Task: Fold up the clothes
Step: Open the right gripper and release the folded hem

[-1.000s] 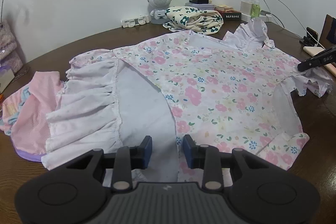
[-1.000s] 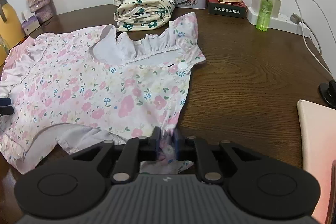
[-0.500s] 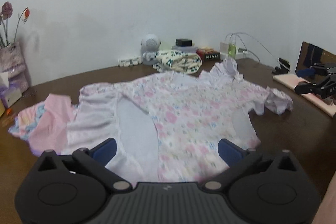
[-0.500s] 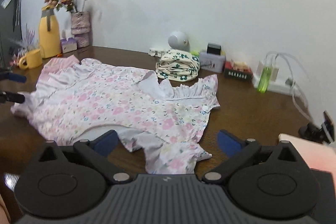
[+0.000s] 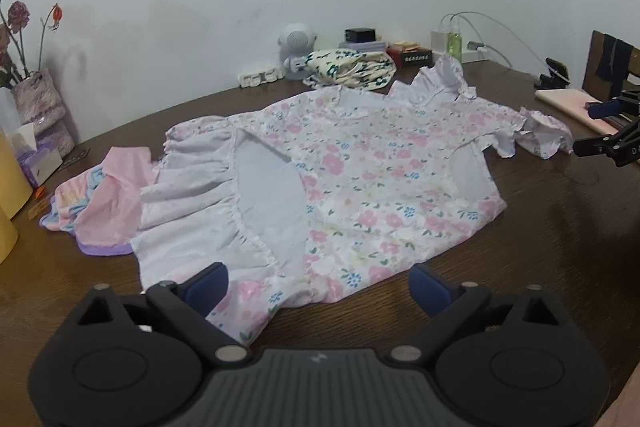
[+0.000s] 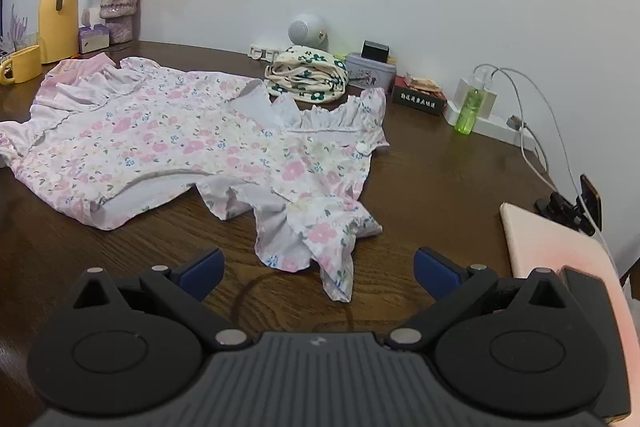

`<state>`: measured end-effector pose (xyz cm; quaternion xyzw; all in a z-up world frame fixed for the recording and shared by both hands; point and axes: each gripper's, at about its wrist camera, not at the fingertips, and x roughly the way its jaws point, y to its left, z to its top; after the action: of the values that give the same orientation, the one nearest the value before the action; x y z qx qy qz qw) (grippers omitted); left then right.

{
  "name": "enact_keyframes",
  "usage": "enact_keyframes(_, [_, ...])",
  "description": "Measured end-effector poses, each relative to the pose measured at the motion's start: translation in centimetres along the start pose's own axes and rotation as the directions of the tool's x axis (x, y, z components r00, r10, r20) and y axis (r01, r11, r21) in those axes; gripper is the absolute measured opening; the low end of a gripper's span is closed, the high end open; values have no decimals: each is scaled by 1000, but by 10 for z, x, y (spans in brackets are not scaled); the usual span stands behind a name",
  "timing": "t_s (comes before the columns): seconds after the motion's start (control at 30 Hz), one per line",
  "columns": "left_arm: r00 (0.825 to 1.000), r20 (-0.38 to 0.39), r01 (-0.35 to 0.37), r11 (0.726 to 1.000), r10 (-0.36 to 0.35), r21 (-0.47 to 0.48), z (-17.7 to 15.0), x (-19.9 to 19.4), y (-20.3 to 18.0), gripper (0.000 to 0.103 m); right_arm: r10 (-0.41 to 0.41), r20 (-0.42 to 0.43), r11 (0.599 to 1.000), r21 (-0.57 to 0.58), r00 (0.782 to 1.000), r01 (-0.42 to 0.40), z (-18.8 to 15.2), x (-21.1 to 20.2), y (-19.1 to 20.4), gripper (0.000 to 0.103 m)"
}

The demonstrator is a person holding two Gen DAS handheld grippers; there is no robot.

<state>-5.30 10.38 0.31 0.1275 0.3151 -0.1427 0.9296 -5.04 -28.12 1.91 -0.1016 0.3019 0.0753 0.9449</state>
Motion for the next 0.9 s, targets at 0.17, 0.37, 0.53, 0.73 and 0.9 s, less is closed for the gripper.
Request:
enact_keyframes(0.17, [999, -34, -40, 999, 40, -4, -1, 1, 3, 90, 11, 13, 1000, -8, 1000, -11, 0, -2, 2, 102])
enact_keyframes(0.37, [995, -62, -79, 997, 80, 14, -2, 0, 5, 84, -3, 10, 1000, -6, 1000, 3, -1, -2, 2, 101])
enact_keyframes(0.53, [994, -70, -83, 995, 88, 60, -6, -1, 5, 68, -16, -3, 1000, 2, 1000, 16, -2, 0, 0, 96])
enact_keyframes(0.73, [992, -88, -83, 987, 96, 136, -8, 1, 5, 57, -13, -31, 1000, -12, 999, 13, -3, 4, -2, 82])
enact_keyframes(0.9, [988, -108, -83, 972, 109, 218, -8, 10, 4, 43, -2, -50, 1000, -27, 999, 1, -2, 12, -3, 76])
